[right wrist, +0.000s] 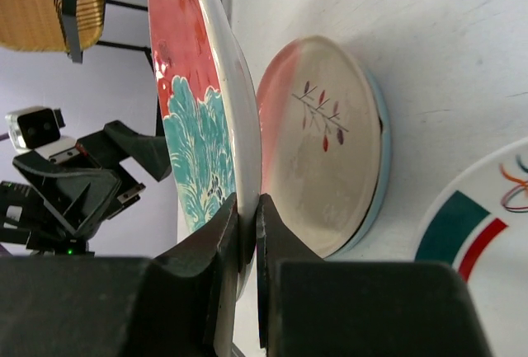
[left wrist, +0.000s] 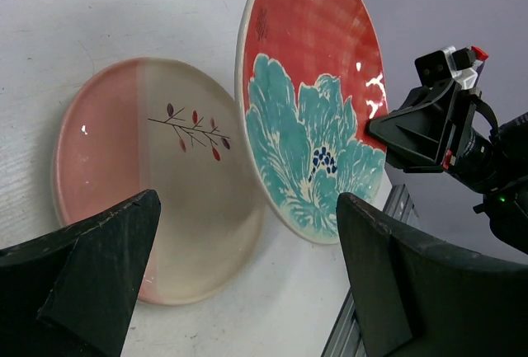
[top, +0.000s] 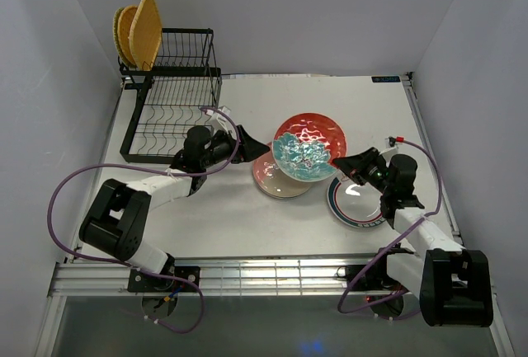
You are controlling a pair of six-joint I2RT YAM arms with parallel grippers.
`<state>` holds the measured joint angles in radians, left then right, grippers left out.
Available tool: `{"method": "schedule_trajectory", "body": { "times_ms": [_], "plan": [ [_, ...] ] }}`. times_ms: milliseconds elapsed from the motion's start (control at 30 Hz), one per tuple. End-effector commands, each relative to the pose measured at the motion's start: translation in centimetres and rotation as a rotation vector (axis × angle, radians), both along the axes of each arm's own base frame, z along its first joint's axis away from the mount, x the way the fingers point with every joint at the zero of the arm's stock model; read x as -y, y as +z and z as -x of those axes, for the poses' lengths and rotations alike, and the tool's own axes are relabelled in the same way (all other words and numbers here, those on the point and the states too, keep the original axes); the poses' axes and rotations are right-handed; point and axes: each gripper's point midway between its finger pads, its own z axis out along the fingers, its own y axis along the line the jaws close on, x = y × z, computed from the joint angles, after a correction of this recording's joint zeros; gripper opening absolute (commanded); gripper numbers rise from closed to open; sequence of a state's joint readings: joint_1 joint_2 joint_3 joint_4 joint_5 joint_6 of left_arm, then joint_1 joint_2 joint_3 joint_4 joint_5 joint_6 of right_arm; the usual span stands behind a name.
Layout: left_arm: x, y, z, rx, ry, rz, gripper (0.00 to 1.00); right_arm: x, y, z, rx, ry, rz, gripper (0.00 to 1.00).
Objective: Load the plates into the dish rack
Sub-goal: Insert the plate into the dish rack.
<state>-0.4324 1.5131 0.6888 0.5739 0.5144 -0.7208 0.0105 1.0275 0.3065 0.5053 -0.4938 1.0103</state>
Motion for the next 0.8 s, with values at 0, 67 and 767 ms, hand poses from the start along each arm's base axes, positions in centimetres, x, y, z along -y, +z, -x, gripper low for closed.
{"method": "schedule_trajectory", "body": {
  "times_ms": [0, 67, 767],
  "plan": [
    [0.5, 2.1, 0.0, 0.07, -0.034, 0.021, 0.98, -2.2, 9.9, -1.0, 0.351, 0.098, -0.037, 0.08],
    [0.7, 2.2, 0.2, 0.075, -0.055, 0.021, 0.98, -2.7, 10.3, -0.8, 0.365, 0.118, -0.033, 0.08],
    [0.9, 3.5, 1.5, 0.146, -0.119, 0.043, 0.98, -6.0, 11.1, 0.0, 0.426, 0.257, -0.009, 0.08]
  ]
}}
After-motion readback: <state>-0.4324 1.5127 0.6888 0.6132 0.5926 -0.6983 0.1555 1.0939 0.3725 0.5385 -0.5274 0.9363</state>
